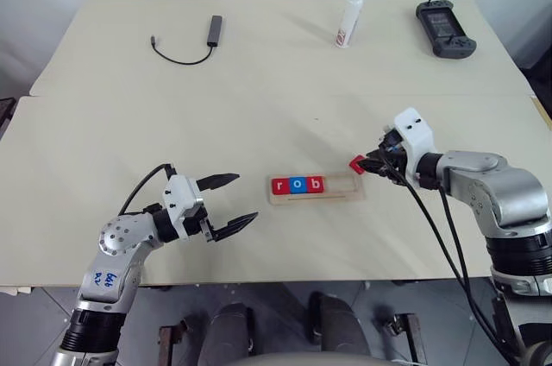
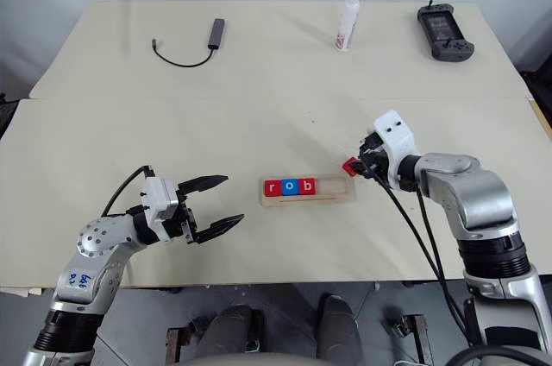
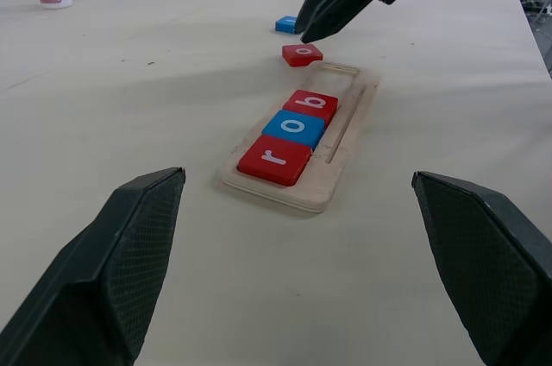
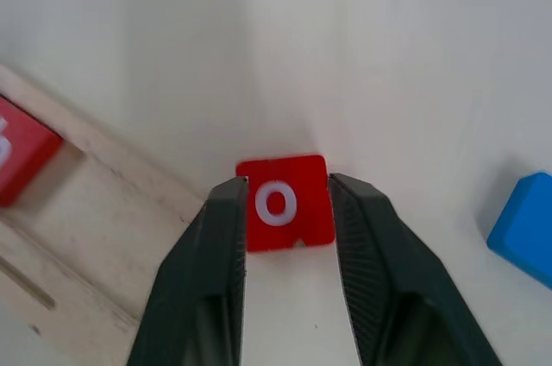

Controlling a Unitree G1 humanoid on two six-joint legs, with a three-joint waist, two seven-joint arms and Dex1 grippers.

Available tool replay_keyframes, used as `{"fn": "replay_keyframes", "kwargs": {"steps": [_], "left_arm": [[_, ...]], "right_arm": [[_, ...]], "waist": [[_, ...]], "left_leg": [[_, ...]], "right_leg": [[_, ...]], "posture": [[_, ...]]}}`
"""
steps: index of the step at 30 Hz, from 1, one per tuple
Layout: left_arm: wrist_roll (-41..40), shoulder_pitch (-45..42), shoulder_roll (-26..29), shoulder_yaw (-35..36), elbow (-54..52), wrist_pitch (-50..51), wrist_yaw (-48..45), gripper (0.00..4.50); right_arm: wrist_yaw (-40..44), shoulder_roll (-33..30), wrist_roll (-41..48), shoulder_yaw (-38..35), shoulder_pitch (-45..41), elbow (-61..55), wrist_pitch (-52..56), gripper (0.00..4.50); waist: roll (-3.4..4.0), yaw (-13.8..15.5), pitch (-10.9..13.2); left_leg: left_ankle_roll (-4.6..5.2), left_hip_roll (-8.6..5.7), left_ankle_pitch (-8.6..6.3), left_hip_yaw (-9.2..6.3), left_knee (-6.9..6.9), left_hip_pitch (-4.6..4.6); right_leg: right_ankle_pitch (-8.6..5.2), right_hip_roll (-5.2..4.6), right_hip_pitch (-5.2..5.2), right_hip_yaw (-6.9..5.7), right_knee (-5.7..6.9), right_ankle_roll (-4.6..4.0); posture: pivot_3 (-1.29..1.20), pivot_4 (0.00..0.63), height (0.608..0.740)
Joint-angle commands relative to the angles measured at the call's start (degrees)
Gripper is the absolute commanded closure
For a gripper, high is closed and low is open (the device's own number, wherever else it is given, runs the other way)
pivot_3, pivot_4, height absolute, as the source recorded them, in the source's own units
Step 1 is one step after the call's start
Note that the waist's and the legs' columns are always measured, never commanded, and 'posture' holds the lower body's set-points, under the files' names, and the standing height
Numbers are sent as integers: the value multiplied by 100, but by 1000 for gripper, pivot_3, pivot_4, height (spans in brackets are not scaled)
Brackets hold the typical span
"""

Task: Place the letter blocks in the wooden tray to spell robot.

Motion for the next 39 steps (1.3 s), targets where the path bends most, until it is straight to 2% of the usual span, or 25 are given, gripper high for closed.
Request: {"fn": "replay_keyframes", "kwargs": {"steps": [1, 3, 15, 18, 22, 27, 32, 37, 39], "left_arm": [[-61, -18, 41, 69, -194, -28, -22, 0], [-65, -17, 49, 84, -201, -21, -13, 0], [-77, 78, 91, 160, -330, 4, 79, 0], [-71, 92, 87, 165, -350, 6, 104, 0], [-70, 89, 86, 161, -357, 13, 120, 0], [-61, 14, 69, 130, -326, 10, 117, 0], [-89, -90, 60, 62, -262, 14, 16, 0], [-174, -317, 16, -91, -75, 18, -282, 0], [-179, -404, 4, -159, 36, 33, -405, 0]], "right_arm": [[78, -19, -106, 52, -122, 66, -202, 1741], [89, 32, -137, 110, -203, 166, -232, 1079], [120, 168, -363, 286, -535, 813, -342, 1079], [105, 200, -399, 279, -590, 955, -329, 1638], [151, 230, -410, 270, -633, 1000, -352, 2994], [172, 200, -342, 149, -623, 817, -286, 3052], [52, 14, -109, -344, -426, 246, 166, 3052], [-357, -94, 223, -1337, 615, -1175, 1281, 3052], [-626, 132, 294, -1726, 1044, -1684, 1697, 3052]], "waist": [[0, 1, 0], [0, 0, 0], [0, 2, 0], [0, -2, 0], [0, -2, 0], [0, -1, 0], [0, 15, 0], [0, 108, 0], [0, 112, 0]], "left_leg": [[0, 0, 0, 0, 0, 0], [0, 0, 0, 0, 0, 0], [0, 0, 0, -1, 0, -1], [0, 0, 0, 0, 0, -1], [0, 0, 0, 0, 0, -1], [0, 0, 0, 0, 0, -1], [0, 0, 0, -1, 0, -2], [-1, 0, 0, -7, -1, -8], [-1, -1, -1, -5, -3, -7]], "right_leg": [[0, 0, 0, 0, 0, 0], [0, 0, 0, 0, 0, 0], [0, 0, 0, -1, 0, 0], [0, 0, 0, -1, 0, 0], [0, 0, 0, -2, 0, 0], [0, 0, 0, -1, 0, 0], [0, 0, 0, -2, -1, 0], [0, 0, 0, -9, -5, 0], [0, 0, 0, -8, -7, 0]], "posture": [[0, 150, 740], [0, 150, 740], [0, 150, 740], [0, 150, 740], [0, 150, 740], [0, 150, 740], [0, 150, 740], [0, 150, 740], [0, 150, 740]]}}
